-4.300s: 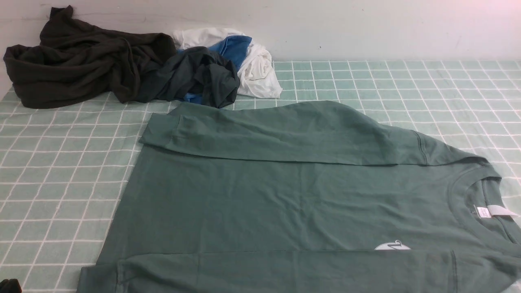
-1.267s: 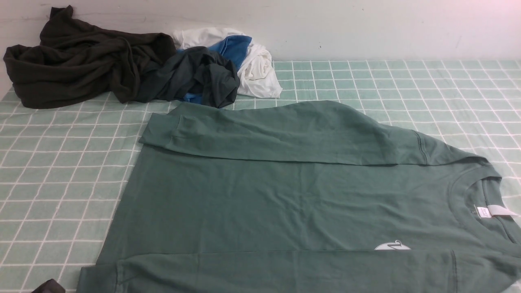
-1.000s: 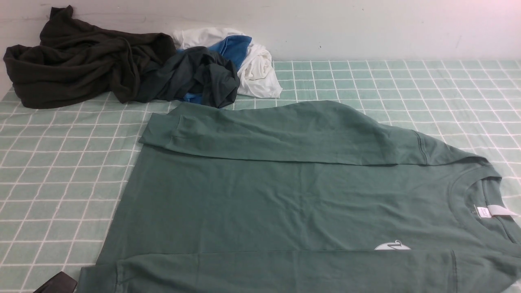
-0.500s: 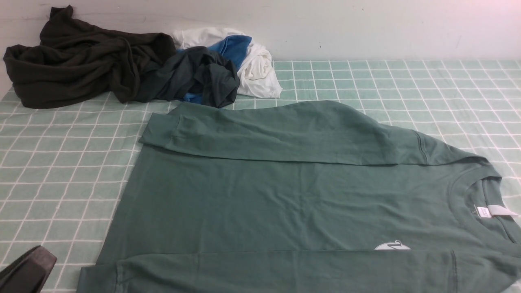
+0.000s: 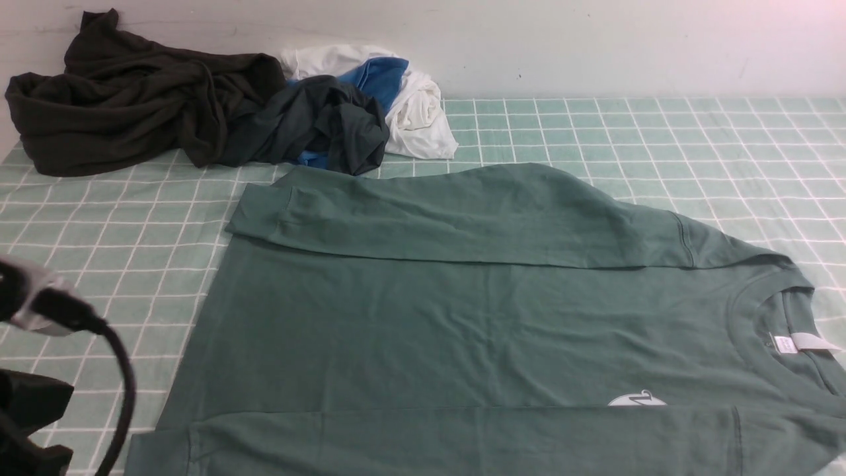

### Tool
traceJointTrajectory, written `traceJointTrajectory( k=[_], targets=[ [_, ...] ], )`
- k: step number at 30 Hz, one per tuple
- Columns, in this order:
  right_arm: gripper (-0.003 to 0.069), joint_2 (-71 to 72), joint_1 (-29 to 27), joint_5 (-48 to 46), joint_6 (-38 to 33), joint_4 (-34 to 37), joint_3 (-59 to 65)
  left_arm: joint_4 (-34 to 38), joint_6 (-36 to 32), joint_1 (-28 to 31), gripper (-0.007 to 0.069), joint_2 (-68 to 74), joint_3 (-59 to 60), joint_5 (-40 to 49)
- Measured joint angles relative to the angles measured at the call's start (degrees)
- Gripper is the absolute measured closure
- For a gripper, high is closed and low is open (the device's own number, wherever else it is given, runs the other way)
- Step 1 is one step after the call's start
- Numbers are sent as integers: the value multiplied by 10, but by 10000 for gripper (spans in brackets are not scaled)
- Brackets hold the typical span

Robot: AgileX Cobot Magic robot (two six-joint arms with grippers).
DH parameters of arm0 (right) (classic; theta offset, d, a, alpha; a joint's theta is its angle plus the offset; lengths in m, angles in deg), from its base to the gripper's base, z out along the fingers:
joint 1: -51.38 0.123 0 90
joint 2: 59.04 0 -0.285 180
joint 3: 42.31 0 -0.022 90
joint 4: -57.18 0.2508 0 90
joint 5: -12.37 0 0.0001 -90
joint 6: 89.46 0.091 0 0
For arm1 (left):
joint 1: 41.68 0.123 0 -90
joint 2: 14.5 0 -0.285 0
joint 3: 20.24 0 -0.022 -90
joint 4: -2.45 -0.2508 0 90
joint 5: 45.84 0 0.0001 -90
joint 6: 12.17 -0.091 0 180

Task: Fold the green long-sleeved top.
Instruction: Use the left arm to clamp the cuff closest to it

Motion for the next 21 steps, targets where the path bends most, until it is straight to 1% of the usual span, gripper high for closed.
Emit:
traceJointTrajectory(
  k=[3, 5, 6, 7, 9, 12, 13, 15, 18, 19, 20, 21],
  targets=[
    [674, -93, 6, -126, -7, -47, -74, -44, 14, -52, 627, 70, -27, 18],
    [674, -150, 27, -209, 3, -72, -104, -65, 18, -96, 624, 132, -31, 19],
    [674, -159, 32, -214, 4, -74, -106, -66, 18, -99, 623, 137, -31, 19],
    [674, -186, 54, -245, 9, -88, -113, -73, 21, -120, 613, 173, -32, 20],
    [674, -213, 84, -275, 13, -111, -115, -77, 28, -140, 585, 223, -32, 18],
    [674, -241, 134, -292, 15, -153, -115, -86, 38, -157, 520, 294, -33, 5],
    [674, -242, 136, -292, 15, -154, -115, -87, 38, -157, 515, 294, -33, 3],
    [674, -248, 162, -284, 16, -172, -115, -88, 41, -158, 426, 351, -45, -12],
    [674, -249, 171, -266, 16, -176, -116, -91, 44, -158, 337, 394, -66, -30],
    [674, -249, 171, -265, 16, -177, -116, -92, 45, -158, 324, 401, -68, -33],
    [674, -249, 171, -259, 16, -178, -116, -97, 45, -158, 280, 425, -81, -45],
    [674, -249, 171, -258, 16, -178, -116, -98, 45, -158, 276, 428, -82, -47]
  ],
)
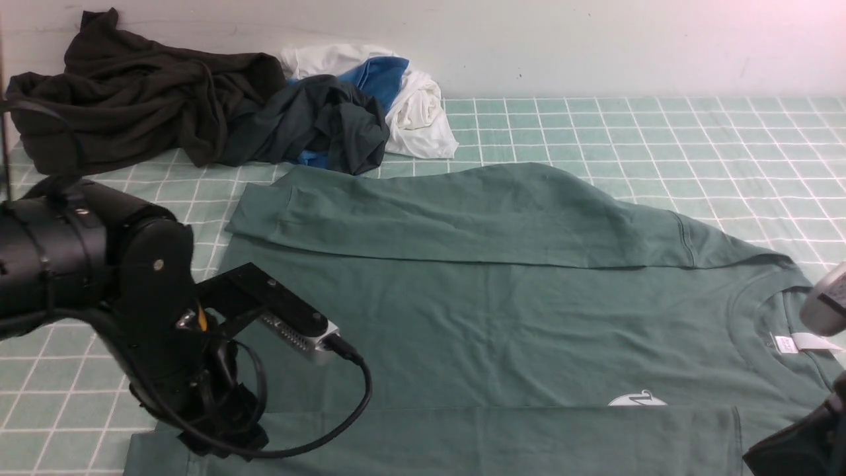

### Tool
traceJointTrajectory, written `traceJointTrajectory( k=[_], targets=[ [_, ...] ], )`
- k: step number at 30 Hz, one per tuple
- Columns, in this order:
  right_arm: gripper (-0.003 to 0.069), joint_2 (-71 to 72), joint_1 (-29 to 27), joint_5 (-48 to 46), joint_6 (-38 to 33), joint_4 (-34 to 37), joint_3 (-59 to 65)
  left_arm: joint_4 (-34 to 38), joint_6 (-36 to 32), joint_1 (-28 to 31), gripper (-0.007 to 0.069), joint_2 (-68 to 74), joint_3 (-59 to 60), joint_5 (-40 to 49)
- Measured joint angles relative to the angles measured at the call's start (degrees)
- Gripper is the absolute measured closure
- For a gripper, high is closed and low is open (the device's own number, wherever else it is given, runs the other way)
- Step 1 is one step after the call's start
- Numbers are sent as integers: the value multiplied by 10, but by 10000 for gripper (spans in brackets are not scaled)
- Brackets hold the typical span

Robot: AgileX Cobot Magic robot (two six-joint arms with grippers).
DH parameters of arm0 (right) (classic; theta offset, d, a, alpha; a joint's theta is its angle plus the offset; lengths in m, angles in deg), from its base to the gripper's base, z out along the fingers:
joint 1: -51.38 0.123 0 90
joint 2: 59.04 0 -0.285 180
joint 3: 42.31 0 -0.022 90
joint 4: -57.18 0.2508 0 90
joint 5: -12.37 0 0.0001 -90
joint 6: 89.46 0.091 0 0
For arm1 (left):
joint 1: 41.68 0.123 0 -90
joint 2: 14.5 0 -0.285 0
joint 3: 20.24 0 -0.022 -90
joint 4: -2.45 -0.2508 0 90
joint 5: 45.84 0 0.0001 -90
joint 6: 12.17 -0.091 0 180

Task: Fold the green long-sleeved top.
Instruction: Use the left arm to clamp the cuff closest to it

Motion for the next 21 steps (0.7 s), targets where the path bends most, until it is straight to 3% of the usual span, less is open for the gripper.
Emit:
traceJointTrajectory(
  k=[3, 8, 13, 16, 20, 21],
  targets=[
    [674, 0, 0, 4, 0, -2, 0, -25, 12, 0, 228, 63, -29, -30],
    [674, -1, 0, 5, 0, -2, 0, -74, 39, 0, 225, 122, -53, -46],
    [674, -1, 0, 5, 0, -2, 0, -73, 53, 0, 239, 156, -60, -33],
    [674, -1, 0, 6, 0, -2, 0, -57, 35, 0, 316, 158, -62, -14],
    [674, -1, 0, 8, 0, -2, 0, -43, 19, 0, 480, 158, -62, 1],
    [674, -1, 0, 11, 0, -5, 0, -42, 18, 0, 559, 158, -65, 9]
  ],
)
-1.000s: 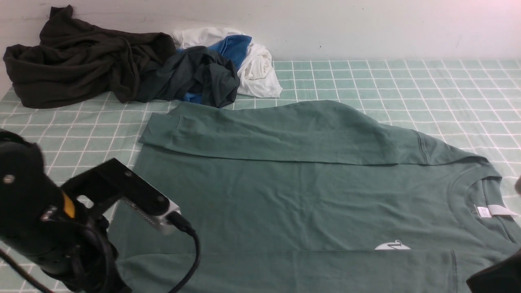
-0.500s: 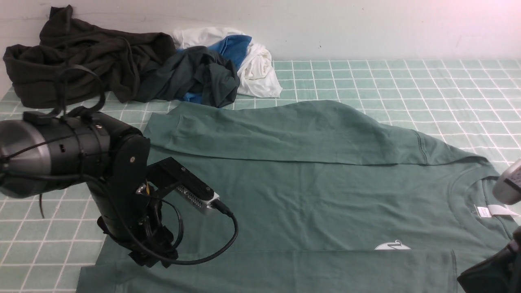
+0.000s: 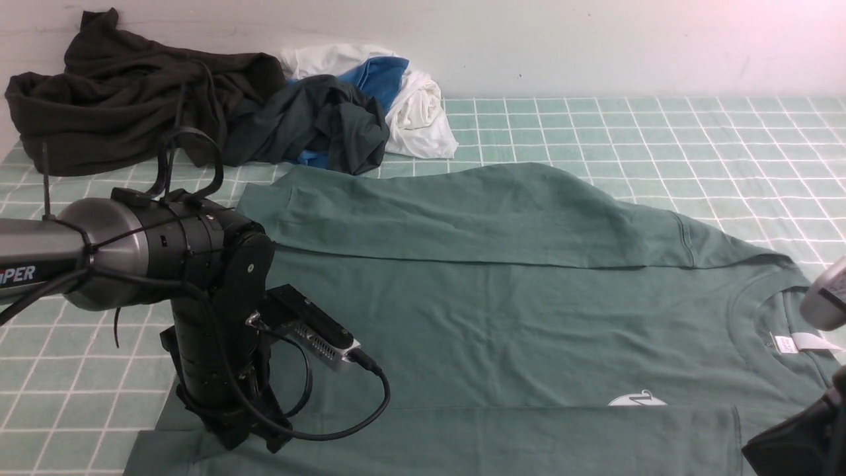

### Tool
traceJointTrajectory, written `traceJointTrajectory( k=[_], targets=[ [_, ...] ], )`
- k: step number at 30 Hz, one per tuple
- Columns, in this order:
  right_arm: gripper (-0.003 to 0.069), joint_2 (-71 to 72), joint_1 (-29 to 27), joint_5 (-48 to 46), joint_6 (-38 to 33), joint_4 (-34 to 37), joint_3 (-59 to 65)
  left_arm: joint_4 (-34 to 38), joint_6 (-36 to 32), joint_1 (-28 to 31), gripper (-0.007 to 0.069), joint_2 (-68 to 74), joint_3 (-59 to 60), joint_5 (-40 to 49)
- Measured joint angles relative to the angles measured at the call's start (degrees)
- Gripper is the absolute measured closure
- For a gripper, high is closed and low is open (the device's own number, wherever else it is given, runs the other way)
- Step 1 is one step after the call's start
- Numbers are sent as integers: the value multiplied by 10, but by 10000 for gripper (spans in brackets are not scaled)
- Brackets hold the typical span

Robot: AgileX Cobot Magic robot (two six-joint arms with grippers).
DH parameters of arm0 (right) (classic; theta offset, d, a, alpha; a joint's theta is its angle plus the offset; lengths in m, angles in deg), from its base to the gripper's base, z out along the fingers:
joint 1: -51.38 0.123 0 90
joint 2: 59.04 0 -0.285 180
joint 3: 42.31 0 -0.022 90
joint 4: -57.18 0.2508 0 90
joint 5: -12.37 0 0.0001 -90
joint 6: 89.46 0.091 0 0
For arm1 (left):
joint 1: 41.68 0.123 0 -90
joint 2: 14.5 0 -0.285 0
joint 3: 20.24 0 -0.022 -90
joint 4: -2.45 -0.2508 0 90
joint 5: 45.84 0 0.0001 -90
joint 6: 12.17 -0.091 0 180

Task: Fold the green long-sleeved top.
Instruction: Use the left arm to clamp the cuff closest to it, then use the left arm to drag and place the cuff at the centered position on the left edge of the fabric

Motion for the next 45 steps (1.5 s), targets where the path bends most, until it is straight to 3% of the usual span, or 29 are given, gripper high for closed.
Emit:
traceJointTrajectory(
  k=[4, 10, 20, 30, 36, 41, 45],
  targets=[
    [674, 0, 0, 12, 13, -17, 0, -1, -3, 0, 619, -1, -37, 36],
    [674, 0, 0, 39, 68, -56, 0, -16, -3, -1, 622, -5, -141, 85],
    [674, -17, 0, 54, 222, -211, 0, -18, -36, 13, 617, 55, -343, 146],
    [674, -84, 0, 58, 255, -257, 0, -17, -44, 33, 595, 140, -410, 145],
    [674, -120, 0, 69, 255, -257, -1, -7, -41, 51, 478, 167, -421, 133],
    [674, -123, 0, 83, 255, -257, -12, -6, 38, 81, 276, 172, -432, 108],
    [669, -123, 0, 93, 255, -257, -23, -4, 96, 112, 183, 185, -454, 84]
  ],
)
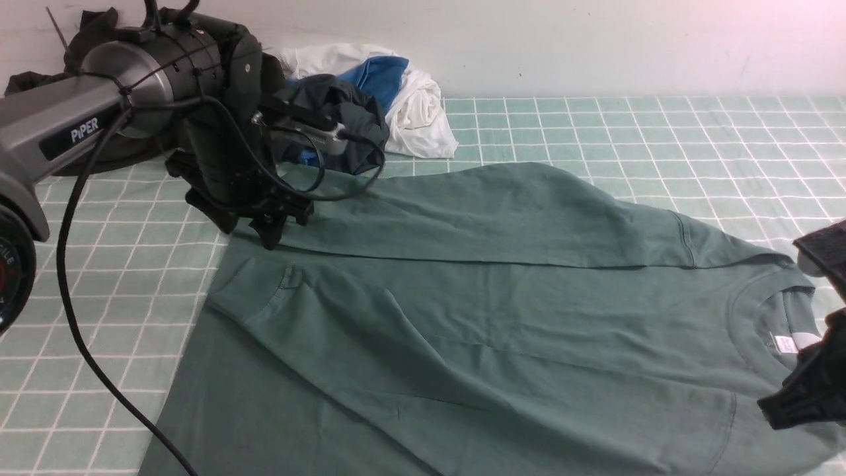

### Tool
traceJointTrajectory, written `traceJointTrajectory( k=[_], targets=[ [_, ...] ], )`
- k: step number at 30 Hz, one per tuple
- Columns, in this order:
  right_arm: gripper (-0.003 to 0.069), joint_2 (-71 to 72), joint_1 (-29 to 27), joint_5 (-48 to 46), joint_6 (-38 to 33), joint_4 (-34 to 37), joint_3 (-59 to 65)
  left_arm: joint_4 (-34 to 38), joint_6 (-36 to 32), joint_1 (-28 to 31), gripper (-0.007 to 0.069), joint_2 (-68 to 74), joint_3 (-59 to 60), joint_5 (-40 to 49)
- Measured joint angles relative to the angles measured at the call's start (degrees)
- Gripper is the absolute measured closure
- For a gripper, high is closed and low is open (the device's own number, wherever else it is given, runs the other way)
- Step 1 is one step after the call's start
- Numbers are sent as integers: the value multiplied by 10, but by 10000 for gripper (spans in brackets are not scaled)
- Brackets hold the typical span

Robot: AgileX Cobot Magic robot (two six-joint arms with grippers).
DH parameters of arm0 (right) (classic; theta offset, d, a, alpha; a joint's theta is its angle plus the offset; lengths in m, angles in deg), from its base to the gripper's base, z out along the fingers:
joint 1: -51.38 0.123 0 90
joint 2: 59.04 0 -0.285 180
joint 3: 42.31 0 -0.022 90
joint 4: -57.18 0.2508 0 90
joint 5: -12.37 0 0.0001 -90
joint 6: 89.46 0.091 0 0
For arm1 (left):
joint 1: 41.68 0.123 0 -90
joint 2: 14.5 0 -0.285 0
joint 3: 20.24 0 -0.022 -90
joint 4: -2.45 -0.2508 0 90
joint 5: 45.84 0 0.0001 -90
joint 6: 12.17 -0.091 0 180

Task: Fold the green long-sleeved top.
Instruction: Use the left arm to drag and place the cuff at the centered position on the left edge of the fabric, then use the left arm to clamp the cuff farthest from it

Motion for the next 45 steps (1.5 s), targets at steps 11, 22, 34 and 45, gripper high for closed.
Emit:
traceJointTrajectory(
  k=[11, 22, 34, 45],
  targets=[
    [665, 0, 0, 32, 0, 1, -1, 56, 30, 74, 153, 78, -27, -124],
    [662, 0, 0, 31, 2, 7, -1, 90, 30, 77, 473, 101, -30, -142],
    [661, 0, 0, 28, 2, 16, -1, 87, 30, 77, 597, 85, -30, -142],
    [661, 0, 0, 28, 12, 18, -1, 86, 30, 77, 587, 85, -30, -148]
  ],
)
